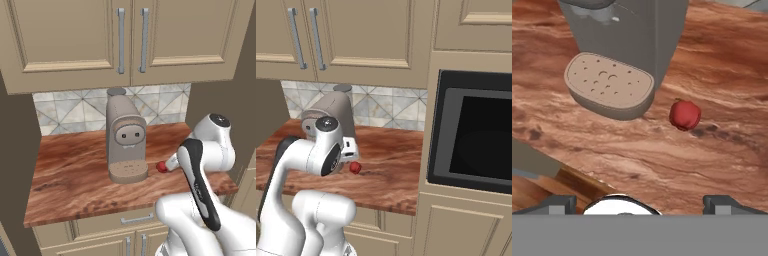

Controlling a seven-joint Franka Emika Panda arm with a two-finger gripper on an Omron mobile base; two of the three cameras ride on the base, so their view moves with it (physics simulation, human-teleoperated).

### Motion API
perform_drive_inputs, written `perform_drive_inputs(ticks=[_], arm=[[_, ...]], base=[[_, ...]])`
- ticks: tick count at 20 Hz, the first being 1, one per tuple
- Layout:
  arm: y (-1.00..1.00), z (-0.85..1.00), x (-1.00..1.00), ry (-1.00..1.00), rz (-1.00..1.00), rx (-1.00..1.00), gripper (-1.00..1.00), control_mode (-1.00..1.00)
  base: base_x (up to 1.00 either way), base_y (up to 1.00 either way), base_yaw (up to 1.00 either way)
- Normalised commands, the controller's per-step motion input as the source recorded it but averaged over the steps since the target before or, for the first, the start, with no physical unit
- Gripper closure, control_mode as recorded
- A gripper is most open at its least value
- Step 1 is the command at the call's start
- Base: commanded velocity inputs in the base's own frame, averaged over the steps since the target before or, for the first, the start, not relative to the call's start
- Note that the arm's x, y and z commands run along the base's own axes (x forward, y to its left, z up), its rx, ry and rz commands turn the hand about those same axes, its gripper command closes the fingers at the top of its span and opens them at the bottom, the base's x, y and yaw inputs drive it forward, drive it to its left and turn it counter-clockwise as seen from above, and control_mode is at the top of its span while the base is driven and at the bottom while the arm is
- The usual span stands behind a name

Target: Place the liquor and beer on the top shelf of the fridge to keep them out of children's reach, and place the bell pepper on lower shelves for easy access.

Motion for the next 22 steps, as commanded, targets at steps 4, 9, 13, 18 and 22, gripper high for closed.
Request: perform_drive_inputs(ticks=[4, 9, 13, 18, 22], arm=[[-0.17, -0.37, 0.35, 0.00, -0.04, 0.00, -1.00, -1.00], [-0.04, -0.24, 0.39, 0.00, -0.01, 0.00, -1.00, -1.00], [-0.01, -0.23, 0.42, 0.00, 0.00, 0.00, -1.00, -1.00], [0.00, -0.28, 0.41, 0.00, 0.00, 0.00, -1.00, -1.00], [0.00, -0.29, 0.37, 0.00, 0.00, 0.00, -1.00, -1.00]], base=[[0.00, 0.00, 0.00], [0.00, 0.00, 0.00], [0.00, 0.00, 0.00], [0.00, 0.00, 0.00], [0.00, 0.00, 0.00]])
